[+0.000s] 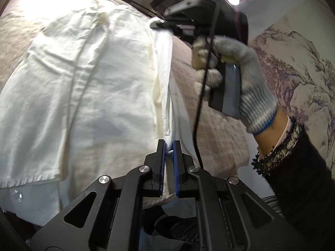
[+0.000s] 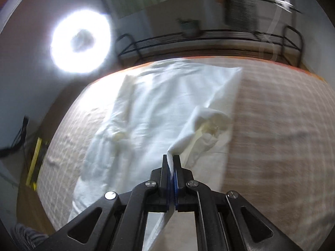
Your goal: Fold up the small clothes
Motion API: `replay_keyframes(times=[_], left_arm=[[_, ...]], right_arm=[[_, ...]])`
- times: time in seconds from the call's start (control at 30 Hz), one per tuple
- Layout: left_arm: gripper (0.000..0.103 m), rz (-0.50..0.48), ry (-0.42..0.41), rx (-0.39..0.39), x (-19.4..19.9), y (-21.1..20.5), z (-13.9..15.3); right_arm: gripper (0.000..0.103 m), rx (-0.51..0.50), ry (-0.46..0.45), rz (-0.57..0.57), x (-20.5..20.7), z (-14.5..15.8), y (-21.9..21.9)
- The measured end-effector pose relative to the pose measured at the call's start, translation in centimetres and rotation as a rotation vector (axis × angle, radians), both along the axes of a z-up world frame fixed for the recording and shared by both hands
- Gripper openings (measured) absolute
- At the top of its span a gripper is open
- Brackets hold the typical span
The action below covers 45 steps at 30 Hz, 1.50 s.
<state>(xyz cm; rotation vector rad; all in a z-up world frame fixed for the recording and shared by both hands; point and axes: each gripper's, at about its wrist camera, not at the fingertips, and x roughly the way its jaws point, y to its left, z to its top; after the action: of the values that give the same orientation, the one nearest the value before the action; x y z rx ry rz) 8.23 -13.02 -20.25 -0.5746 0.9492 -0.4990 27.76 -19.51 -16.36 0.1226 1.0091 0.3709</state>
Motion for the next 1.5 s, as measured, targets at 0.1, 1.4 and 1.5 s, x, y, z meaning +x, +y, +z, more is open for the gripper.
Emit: replay_keyframes(times=[0.1, 1.4, 1.5], left_arm=[[0.005, 0.017, 0.017, 0.003, 0.0, 0.8, -0.7], [0.005, 0.05, -0.018, 0.149, -4.4, 4.5, 0.8], [0.006, 0.044, -0.022, 0.164, -3.0, 4.0, 1.2]], right_arm=[[0.0, -0.043, 0.014, 0.062, 0.5, -1.2, 3.1], [0.026, -0.039, 0.091, 0.069, -11.5, -2.1, -3.4], [0.022, -0.018, 0.053, 0.079, -12.4, -1.9, -3.2]])
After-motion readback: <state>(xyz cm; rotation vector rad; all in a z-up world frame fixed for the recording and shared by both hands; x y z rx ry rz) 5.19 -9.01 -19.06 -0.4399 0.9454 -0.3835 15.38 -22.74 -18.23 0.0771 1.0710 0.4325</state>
